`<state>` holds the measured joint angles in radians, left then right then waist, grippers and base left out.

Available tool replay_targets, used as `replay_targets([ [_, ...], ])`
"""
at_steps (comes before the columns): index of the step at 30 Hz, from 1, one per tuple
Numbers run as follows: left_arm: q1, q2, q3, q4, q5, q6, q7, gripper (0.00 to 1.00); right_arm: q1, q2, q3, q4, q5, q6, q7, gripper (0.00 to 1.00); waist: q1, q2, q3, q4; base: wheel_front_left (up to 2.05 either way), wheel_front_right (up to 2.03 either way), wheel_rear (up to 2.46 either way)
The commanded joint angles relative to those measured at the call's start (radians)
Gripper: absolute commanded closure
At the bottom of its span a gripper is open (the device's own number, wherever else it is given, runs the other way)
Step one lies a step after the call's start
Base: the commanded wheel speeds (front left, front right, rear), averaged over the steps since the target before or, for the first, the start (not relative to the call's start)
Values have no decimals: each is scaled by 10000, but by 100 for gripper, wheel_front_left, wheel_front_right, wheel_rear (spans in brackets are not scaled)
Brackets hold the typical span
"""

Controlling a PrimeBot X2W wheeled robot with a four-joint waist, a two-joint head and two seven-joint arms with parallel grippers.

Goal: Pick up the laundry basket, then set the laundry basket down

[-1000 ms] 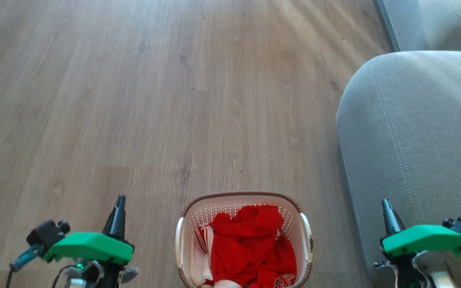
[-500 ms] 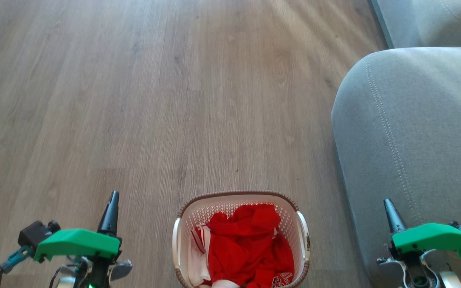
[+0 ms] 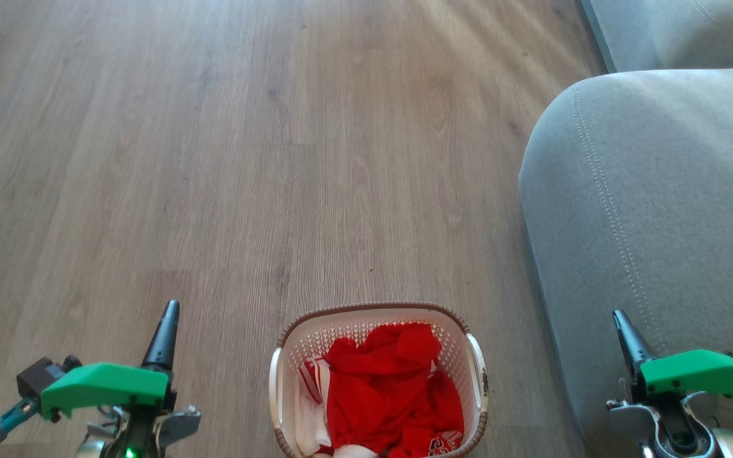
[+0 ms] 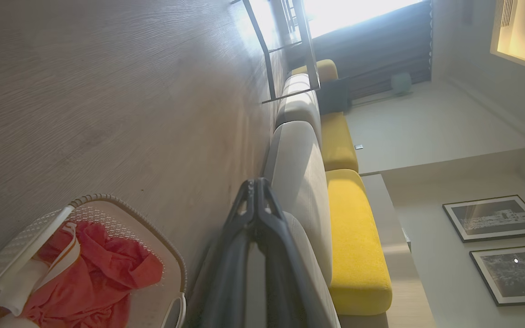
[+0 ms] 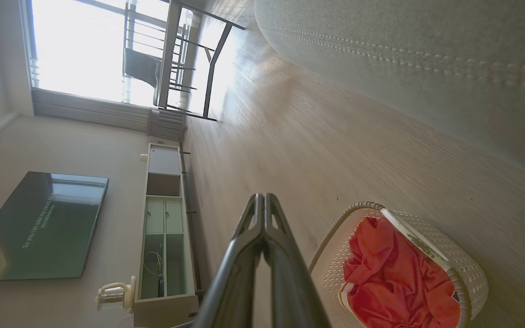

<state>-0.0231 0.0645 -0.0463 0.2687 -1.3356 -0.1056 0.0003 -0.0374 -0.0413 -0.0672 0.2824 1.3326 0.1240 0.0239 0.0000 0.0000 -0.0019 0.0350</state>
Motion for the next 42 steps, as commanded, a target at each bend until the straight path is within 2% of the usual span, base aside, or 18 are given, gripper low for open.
replay_targets([
  [1,-627,148,414,-290,-230,-92,84,100,-543,-159,81,-356,228,54,68,100,0,0,2,-11,0,0,0],
  [26,-816,118,1226,-252,-2982,-248,827,100,-693,-163,-362,-381,2795,67,803,100,0,0,49,-344,0,0,0],
  [42,-824,76,1299,-249,-2981,-251,887,100,-697,-149,-390,-380,2823,67,832,100,0,0,50,-350,0,0,0],
])
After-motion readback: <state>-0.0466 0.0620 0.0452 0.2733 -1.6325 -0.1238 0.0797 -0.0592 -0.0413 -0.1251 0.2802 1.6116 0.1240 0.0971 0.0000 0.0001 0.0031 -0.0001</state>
